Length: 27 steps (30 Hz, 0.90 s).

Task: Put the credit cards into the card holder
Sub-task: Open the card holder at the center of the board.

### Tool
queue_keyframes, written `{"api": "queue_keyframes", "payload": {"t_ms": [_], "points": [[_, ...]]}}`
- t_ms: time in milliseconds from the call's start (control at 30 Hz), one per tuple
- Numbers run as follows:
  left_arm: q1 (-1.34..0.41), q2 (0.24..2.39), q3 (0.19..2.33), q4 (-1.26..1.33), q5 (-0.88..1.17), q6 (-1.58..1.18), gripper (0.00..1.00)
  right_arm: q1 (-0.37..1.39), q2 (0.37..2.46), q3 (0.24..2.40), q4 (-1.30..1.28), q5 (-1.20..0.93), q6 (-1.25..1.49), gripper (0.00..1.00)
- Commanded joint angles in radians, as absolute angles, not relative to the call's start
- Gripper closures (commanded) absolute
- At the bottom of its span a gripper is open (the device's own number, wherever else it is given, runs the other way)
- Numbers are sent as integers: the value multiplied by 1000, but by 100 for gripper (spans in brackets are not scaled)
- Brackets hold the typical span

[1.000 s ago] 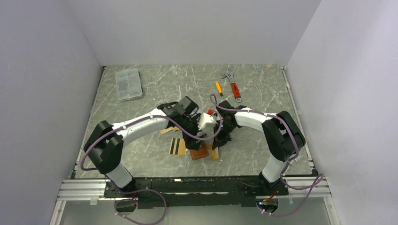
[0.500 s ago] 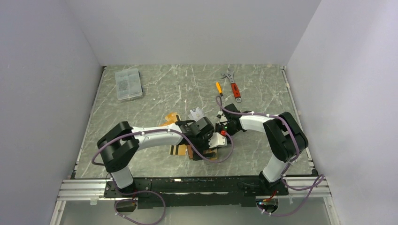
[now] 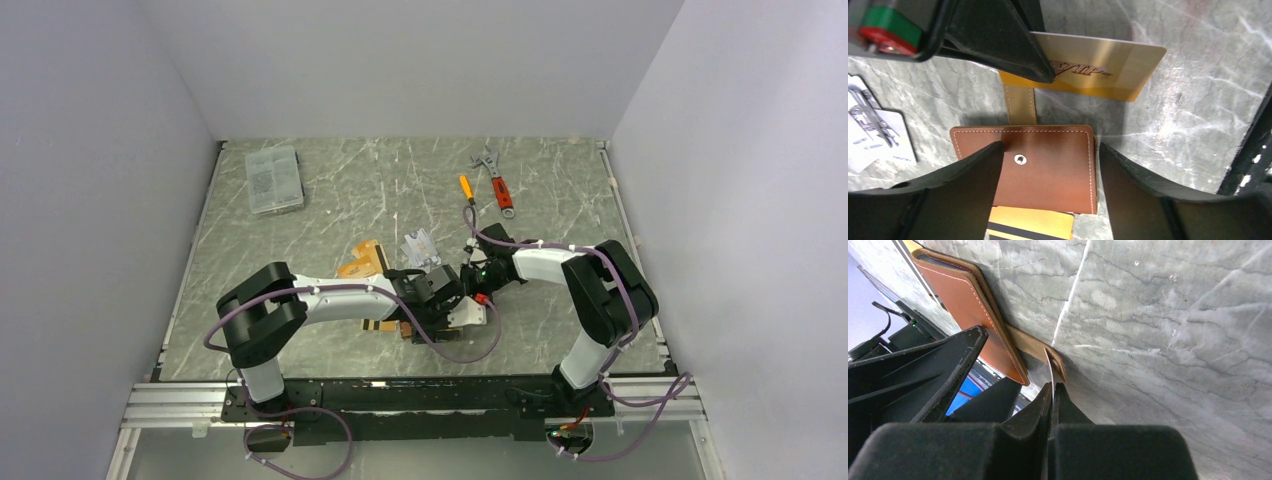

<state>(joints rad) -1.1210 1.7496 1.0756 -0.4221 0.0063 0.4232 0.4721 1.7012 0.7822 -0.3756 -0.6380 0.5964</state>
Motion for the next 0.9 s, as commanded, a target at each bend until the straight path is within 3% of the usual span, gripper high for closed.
{"api": "queue_keyframes", "payload": {"t_ms": [0, 267, 533, 867], "points": [[-1123, 1693, 1083, -402, -33, 418, 28, 480, 1734, 741, -344, -462, 580, 100], [-1117, 1660, 1108, -425, -60, 406, 39, 480, 1748, 721, -325, -453, 585, 100], [-1054, 1615, 1139, -494, 42, 333, 45, 480, 1752, 717, -319, -440, 587, 100], [-981, 1598, 1120, -509, 207, 270, 44, 480, 1763, 709, -304, -437, 591, 100]]}}
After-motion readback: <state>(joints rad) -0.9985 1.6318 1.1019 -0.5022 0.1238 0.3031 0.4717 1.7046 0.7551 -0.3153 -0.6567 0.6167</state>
